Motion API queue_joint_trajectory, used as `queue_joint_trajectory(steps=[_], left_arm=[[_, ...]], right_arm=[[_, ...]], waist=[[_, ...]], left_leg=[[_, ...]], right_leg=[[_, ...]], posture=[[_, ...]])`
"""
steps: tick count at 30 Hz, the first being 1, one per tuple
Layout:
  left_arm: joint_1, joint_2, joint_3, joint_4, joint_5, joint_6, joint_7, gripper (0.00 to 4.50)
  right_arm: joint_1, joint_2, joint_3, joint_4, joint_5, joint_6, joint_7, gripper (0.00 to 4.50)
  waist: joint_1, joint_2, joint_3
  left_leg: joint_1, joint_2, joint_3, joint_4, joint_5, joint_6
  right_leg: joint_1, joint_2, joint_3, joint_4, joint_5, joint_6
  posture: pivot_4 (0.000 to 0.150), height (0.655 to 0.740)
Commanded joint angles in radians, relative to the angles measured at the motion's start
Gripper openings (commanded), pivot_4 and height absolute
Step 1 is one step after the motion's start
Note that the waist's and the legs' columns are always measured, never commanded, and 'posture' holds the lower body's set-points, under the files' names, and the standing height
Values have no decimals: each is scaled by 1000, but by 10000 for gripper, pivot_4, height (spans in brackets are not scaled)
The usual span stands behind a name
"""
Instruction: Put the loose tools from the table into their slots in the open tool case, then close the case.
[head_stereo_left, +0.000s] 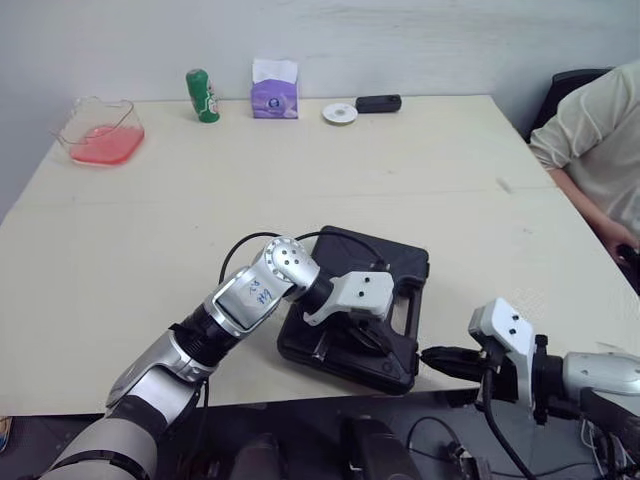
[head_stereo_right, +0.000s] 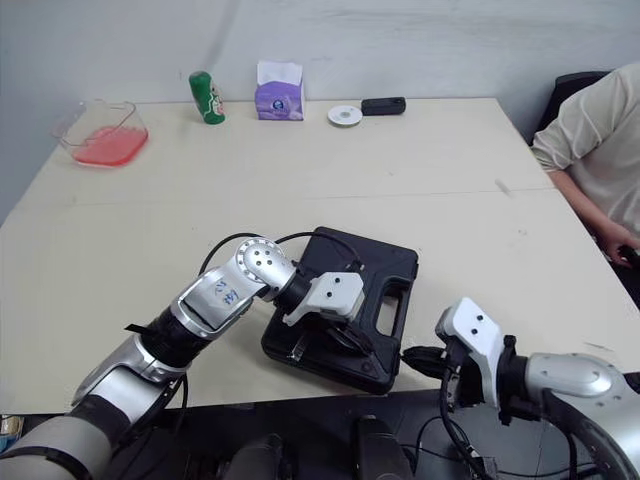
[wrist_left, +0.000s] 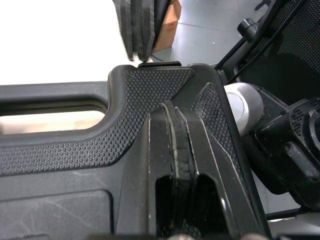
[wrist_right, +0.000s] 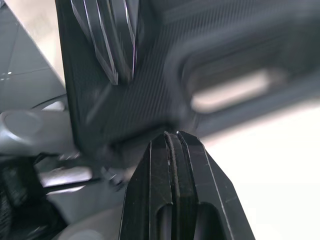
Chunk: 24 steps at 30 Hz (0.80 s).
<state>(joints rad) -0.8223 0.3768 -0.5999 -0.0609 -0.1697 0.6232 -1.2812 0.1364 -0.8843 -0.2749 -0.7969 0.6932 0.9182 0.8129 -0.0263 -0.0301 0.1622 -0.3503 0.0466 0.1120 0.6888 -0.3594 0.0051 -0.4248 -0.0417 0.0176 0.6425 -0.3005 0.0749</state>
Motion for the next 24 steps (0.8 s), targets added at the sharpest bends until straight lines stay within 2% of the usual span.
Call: queue_joint_trajectory(steps=[1, 3, 6, 9, 11, 13, 14, 18, 20, 24], left_arm=[[16, 23, 16, 65, -5, 63, 7, 555], [28, 31, 100, 46, -78, 59, -17, 555], [38, 85, 288, 6, -258, 175, -60, 9067], [57, 208, 478, -41, -391, 285, -69, 23490], [69, 273, 549, -66, -448, 333, -66, 32793], [111, 383, 641, -95, -505, 369, -96, 42158], [127, 422, 670, -107, -527, 382, -101, 44809], [265, 612, 784, -72, -490, 304, -123, 44809], [331, 673, 837, -43, -452, 245, -112, 44809], [432, 726, 973, -11, -485, 228, -96, 44809]], right_arm=[[33, -12, -64, -32, 11, -29, 1, 0], [65, -23, -119, -17, -4, -57, 20, 0], [92, -52, -320, 13, 133, -26, 119, 9399], [101, -121, -508, 88, 191, -15, 240, 24639], [105, -157, -575, 138, 199, -14, 289, 35125], [113, -206, -640, 220, 173, -26, 356, 44615], [117, -222, -660, 250, 162, -31, 380, 45000], [131, -276, -697, 379, 66, -103, 459, 45000], [130, -296, -693, 430, 21, -145, 491, 45000], [41, -322, -609, 510, -14, -206, 468, 45000]], waist=[[7, 0, 0], [13, 0, 0], [9, 2, 3], [5, 2, 5], [1, 2, 6], [-1, 3, 6], [-1, 3, 6], [0, 3, 7], [2, 3, 7], [0, 3, 7]], left_leg=[[0, -1, -2, 0, 0, 0], [-1, -2, -3, 1, 0, 0], [-2, -2, -3, 1, 1, 0], [-3, 0, -5, 1, 1, 0], [-3, 0, -6, 1, 1, 0], [-2, 0, -7, 0, 1, -1], [-2, 0, -7, -1, 1, -2], [-2, 0, -7, -3, 2, -3], [-2, -1, -7, -3, 2, -3], [-2, -1, -7, -3, 2, -2]], right_leg=[[0, 0, -1, 0, 0, 0], [-2, 0, -3, 0, 0, 0], [-3, -3, -3, 0, 0, 1], [-4, -3, -5, 0, 0, 1], [-4, -3, -7, 0, 0, 0], [-2, -3, -8, -1, -1, -1], [-3, -4, -8, -1, -1, -1], [-2, -4, -9, -4, -1, -1], [-2, -4, -9, -5, -1, -1], [-2, -5, -10, -5, 0, -2]], posture=[[1500, 7400], [1500, 7400], [1500, 7400], [1500, 7400], [1500, 7400], [1500, 7400], [1500, 7400], [1500, 7400], [1500, 7400], [1500, 7400]])
